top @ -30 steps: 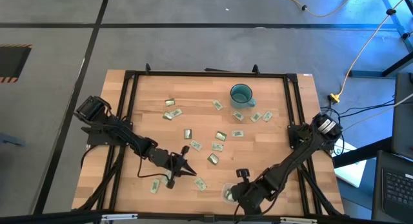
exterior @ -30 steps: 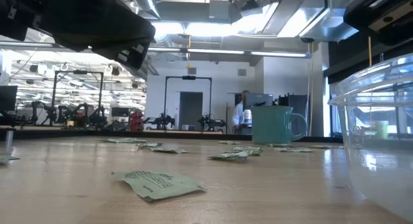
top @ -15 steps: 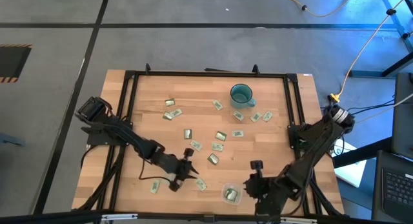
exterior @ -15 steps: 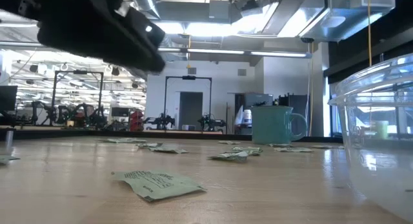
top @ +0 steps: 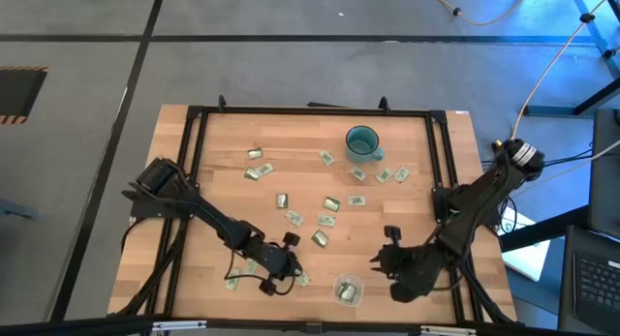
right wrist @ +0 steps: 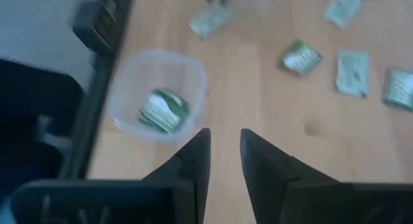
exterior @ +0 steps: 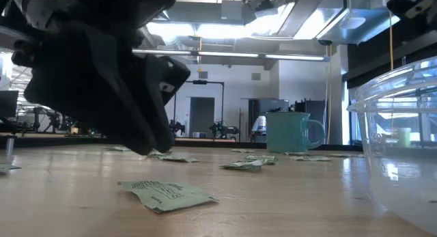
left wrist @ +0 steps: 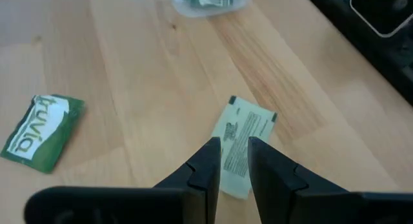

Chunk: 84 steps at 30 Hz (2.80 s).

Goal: Pick and place items into bin
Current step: Put the light green stevia packet into the transparent bin

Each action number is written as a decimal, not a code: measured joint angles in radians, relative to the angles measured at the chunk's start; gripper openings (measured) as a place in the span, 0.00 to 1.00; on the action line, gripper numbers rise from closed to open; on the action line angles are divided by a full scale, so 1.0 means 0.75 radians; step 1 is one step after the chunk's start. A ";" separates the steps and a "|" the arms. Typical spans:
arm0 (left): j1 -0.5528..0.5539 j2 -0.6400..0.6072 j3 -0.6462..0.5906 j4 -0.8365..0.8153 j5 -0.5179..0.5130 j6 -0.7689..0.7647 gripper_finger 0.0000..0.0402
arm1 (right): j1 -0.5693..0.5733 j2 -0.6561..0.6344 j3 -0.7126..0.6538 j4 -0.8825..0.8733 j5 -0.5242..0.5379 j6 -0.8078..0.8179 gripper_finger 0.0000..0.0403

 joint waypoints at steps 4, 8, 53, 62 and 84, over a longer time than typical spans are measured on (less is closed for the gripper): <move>0.000 0.009 0.000 -0.001 -0.056 0.000 0.18 | -0.001 -0.084 -0.176 0.289 0.002 -0.081 0.22; 0.000 0.028 0.000 -0.002 -0.054 -0.005 0.18 | -0.001 -0.106 -0.282 0.430 0.002 -0.084 0.22; 0.085 -0.049 0.145 0.304 -0.048 0.049 0.01 | -0.008 -0.103 -0.342 0.489 0.062 -0.155 0.22; 0.138 0.162 0.469 0.063 0.086 0.085 0.01 | -0.010 -0.103 -0.342 0.484 0.062 -0.160 0.22; 0.134 0.357 0.662 -0.066 0.174 0.130 0.07 | -0.010 -0.103 -0.342 0.467 0.061 -0.156 0.22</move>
